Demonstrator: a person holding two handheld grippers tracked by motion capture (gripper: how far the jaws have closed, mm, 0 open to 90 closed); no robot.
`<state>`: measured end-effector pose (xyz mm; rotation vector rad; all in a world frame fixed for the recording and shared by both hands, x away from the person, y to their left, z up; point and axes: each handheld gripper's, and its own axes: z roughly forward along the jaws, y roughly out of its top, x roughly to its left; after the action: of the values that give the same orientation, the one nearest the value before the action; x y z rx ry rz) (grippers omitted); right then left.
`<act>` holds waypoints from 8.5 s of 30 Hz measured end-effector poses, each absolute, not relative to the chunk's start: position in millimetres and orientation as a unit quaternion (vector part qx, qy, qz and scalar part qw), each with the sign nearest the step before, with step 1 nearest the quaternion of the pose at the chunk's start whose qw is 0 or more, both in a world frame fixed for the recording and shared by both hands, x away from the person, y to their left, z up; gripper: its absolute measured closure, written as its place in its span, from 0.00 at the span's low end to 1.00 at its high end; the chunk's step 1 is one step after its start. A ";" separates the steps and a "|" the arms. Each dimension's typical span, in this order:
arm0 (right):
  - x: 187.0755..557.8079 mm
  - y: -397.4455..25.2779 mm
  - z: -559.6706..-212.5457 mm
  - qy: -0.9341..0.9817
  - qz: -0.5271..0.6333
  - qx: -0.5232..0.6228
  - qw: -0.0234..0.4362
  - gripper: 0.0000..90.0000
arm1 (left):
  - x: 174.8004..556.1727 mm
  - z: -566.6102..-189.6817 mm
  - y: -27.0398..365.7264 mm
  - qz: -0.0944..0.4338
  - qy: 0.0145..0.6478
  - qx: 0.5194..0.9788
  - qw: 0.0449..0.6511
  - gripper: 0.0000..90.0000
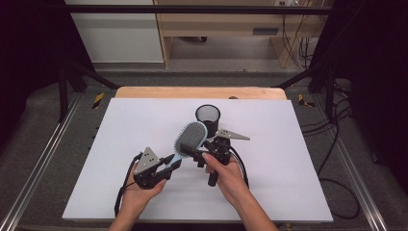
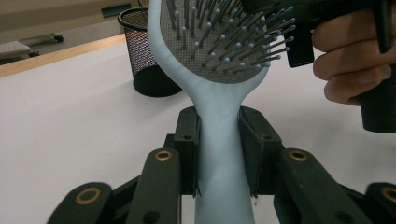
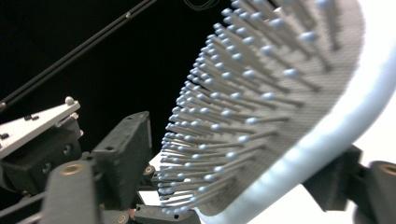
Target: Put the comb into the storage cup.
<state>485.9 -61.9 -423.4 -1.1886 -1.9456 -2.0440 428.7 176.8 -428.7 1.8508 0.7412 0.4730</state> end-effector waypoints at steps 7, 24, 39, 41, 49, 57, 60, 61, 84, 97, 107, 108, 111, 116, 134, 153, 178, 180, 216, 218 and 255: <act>485.5 -57.1 -425.1 -0.635 -0.670 -0.385 0.031 0.44 | 432.6 -433.2 181.7 0.189 0.315 0.775 0.515 0.78; 481.0 -44.4 -414.4 -0.642 -0.674 -0.366 0.016 0.60 | 438.5 -436.0 188.2 0.190 0.320 0.777 0.508 0.78; 476.0 -39.4 -408.1 -0.649 -0.673 -0.355 -0.010 0.63 | 439.2 -436.5 188.2 0.195 0.327 0.770 0.512 0.76; 476.3 -39.4 -408.4 -0.650 -0.672 -0.354 -0.013 0.63 | 439.6 -437.7 188.3 0.190 0.334 0.766 0.516 0.75; 478.5 -44.3 -406.6 -0.642 -0.675 -0.362 -0.021 0.63 | 438.6 -438.7 187.6 0.198 0.347 0.753 0.522 0.51; 485.7 -58.8 -404.6 -0.619 -0.682 -0.388 -0.035 0.62 | 433.0 -437.1 196.2 0.204 0.348 0.736 0.544 0.23; 488.8 -61.6 -406.7 -0.616 -0.681 -0.394 -0.037 0.62 | 432.7 -435.4 200.6 0.217 0.354 0.724 0.551 0.16; 489.7 -62.3 -407.5 -0.614 -0.682 -0.396 -0.036 0.62 | 432.3 -435.1 202.0 0.223 0.359 0.718 0.553 0.13; 489.2 -110.1 -422.0 -0.576 -0.695 -0.428 -0.045 0.61 | 442.5 -431.3 279.7 0.296 0.427 0.634 0.573 0.03; 490.5 -131.3 -410.2 -0.533 -0.718 -0.444 -0.056 0.61 | 445.5 -438.1 275.8 0.299 0.425 0.648 0.557 0.03; 489.8 -140.7 -401.9 -0.519 -0.724 -0.449 -0.066 0.60 | 451.0 -443.2 282.4 0.306 0.439 0.641 0.551 0.03; 490.1 -140.7 -401.5 -0.520 -0.724 -0.448 -0.067 0.60 | 452.4 -443.7 281.8 0.303 0.440 0.640 0.552 0.03; 491.6 -137.8 -399.1 -0.529 -0.719 -0.444 -0.074 0.60 | 454.1 -444.7 282.8 0.306 0.437 0.644 0.548 0.03; 492.3 -131.3 -390.4 -0.532 -0.720 -0.439 -0.076 0.60 | 453.9 -446.9 287.5 0.302 0.449 0.638 0.548 0.03; 525.7 -112.4 -350.7 -0.542 -0.701 -0.458 -0.067 0.60 | 451.7 -445.8 285.9 0.311 0.441 0.638 0.550 0.04; 570.4 -106.0 -306.0 -0.524 -0.700 -0.475 -0.092 0.60 | 450.9 -446.4 286.3 0.301 0.445 0.630 0.561 0.03; 585.2 -125.7 -303.9 -0.514 -0.690 -0.495 -0.121 0.60 | 453.6 -447.8 284.1 0.301 0.441 0.637 0.556 0.02; 584.2 -126.9 -303.0 -0.513 -0.693 -0.492 -0.123 0.60 | 454.0 -448.3 283.5 0.300 0.441 0.638 0.555 0.03; 585.3 -149.9 -301.8 -0.497 -0.692 -0.503 -0.146 0.59 | 454.4 -449.3 281.3 0.299 0.434 0.644 0.555 0.02; 586.4 -150.4 -303.1 -0.502 -0.686 -0.505 -0.150 0.59 | 454.3 -449.3 281.0 0.300 0.432 0.645 0.555 0.02; 602.7 -142.1 -338.8 -0.545 -0.619 -0.533 -0.188 0.59 | 452.1 -449.7 283.5 0.296 0.418 0.650 0.562 0.03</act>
<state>602.7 -142.1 -338.8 -1.9092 -1.9528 -2.2192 452.1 283.5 -449.7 1.5302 0.9835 0.6969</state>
